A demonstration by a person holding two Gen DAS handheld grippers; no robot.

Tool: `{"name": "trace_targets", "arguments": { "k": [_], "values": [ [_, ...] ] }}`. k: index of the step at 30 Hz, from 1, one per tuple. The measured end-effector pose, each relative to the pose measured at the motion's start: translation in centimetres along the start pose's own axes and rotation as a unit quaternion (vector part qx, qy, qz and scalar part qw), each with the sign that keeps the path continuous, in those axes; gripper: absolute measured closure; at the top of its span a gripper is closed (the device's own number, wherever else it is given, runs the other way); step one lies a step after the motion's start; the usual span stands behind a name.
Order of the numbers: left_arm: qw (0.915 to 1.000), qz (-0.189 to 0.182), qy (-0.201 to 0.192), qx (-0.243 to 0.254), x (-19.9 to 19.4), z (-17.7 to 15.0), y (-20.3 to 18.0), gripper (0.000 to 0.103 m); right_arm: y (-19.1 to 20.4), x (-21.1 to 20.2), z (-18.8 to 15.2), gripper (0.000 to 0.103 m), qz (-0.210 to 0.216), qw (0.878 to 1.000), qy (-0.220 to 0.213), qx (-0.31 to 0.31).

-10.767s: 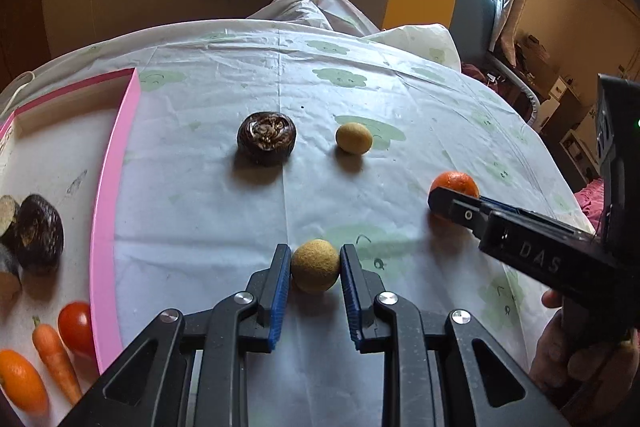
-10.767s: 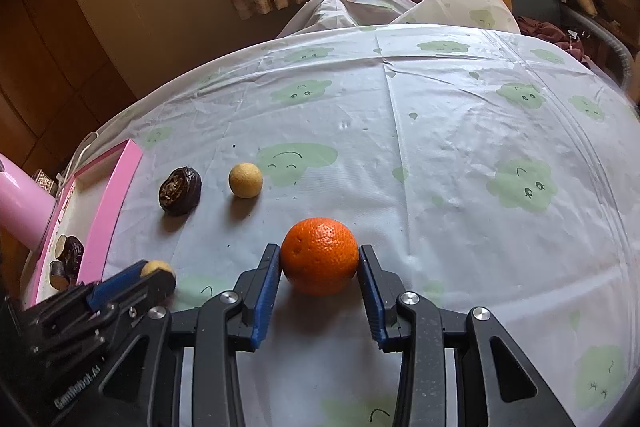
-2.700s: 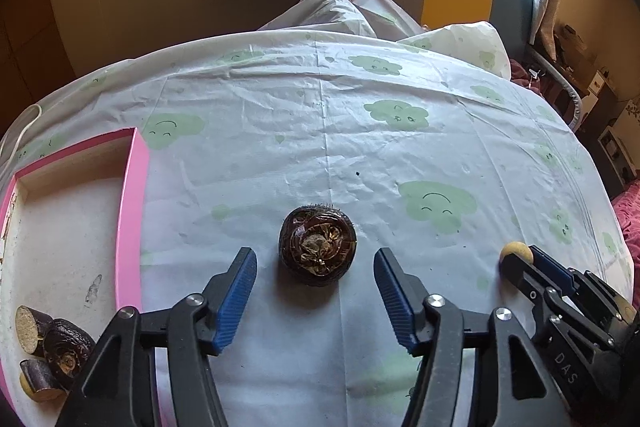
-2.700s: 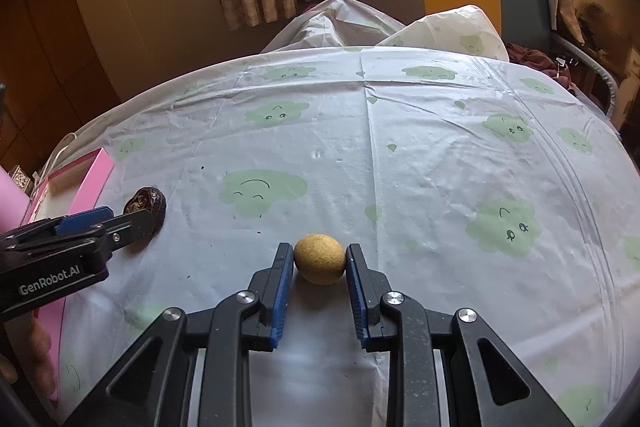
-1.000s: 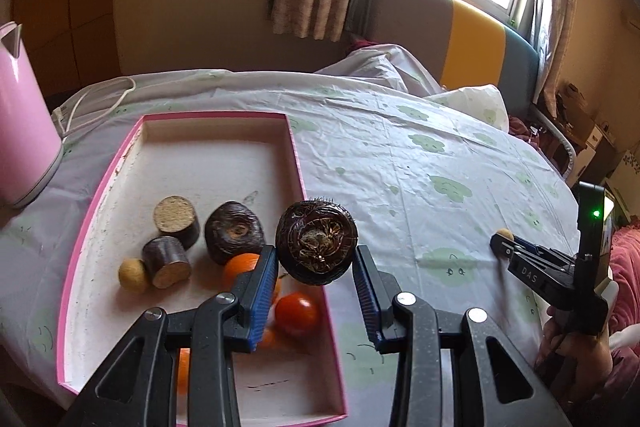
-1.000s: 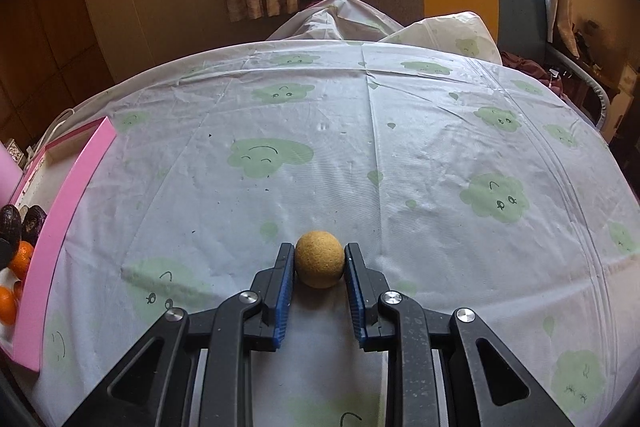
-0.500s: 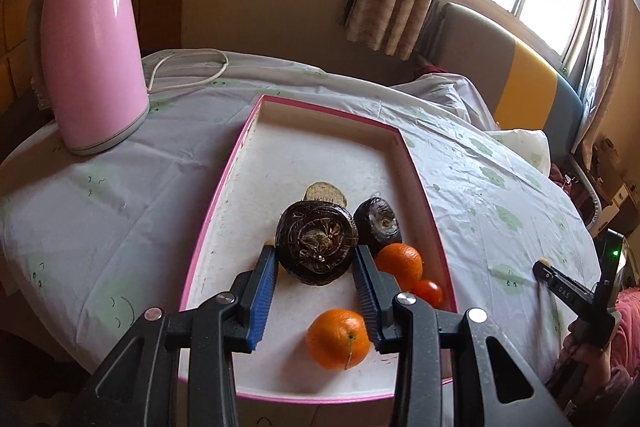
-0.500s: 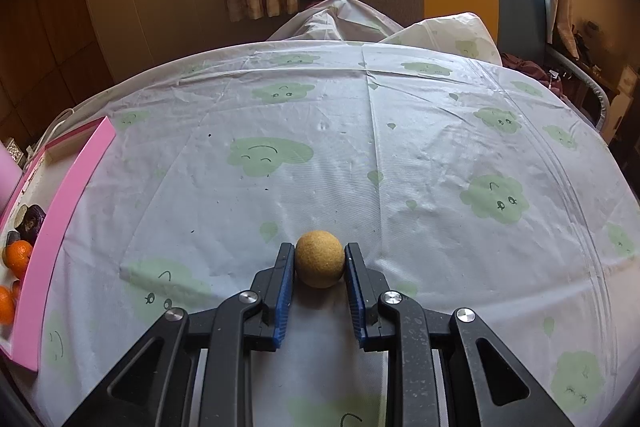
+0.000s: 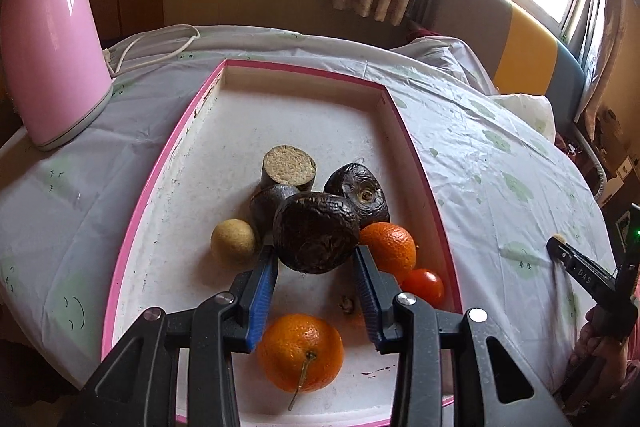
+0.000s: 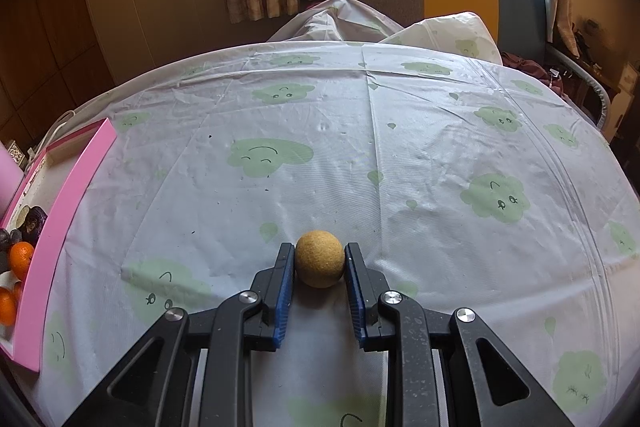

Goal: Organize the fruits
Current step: 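Lower the dark round root into the tray with the left gripper and release, then carry the yellow ball into the tray with the right gripper and release it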

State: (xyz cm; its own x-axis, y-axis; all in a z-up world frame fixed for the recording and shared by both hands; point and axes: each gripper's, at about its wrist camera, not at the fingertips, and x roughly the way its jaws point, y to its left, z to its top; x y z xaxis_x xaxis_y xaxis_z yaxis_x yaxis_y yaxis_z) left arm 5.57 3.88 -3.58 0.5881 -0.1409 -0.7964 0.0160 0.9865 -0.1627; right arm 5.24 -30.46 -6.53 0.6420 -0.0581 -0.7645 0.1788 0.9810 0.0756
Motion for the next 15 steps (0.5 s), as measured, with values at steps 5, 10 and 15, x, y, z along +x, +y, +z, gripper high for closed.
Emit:
{"name": "trace_targets", "arguments": {
  "k": [5,10,15],
  "values": [
    [0.9999,0.012,0.003,-0.003,0.1,-0.2,0.3,0.064,0.0,0.0,0.0,0.078,0.000,1.000,0.000,0.000],
    [0.9997,0.025,-0.007,0.001,-0.7,-0.4,0.5,0.064,0.0,0.0,0.0,0.078,-0.001,1.000,0.000,-0.001],
    [0.9991,0.028,-0.029,0.011,-2.0,-0.2,0.2,0.064,0.2,0.0,0.1,0.078,-0.005,1.000,0.003,-0.005]
  ]
}}
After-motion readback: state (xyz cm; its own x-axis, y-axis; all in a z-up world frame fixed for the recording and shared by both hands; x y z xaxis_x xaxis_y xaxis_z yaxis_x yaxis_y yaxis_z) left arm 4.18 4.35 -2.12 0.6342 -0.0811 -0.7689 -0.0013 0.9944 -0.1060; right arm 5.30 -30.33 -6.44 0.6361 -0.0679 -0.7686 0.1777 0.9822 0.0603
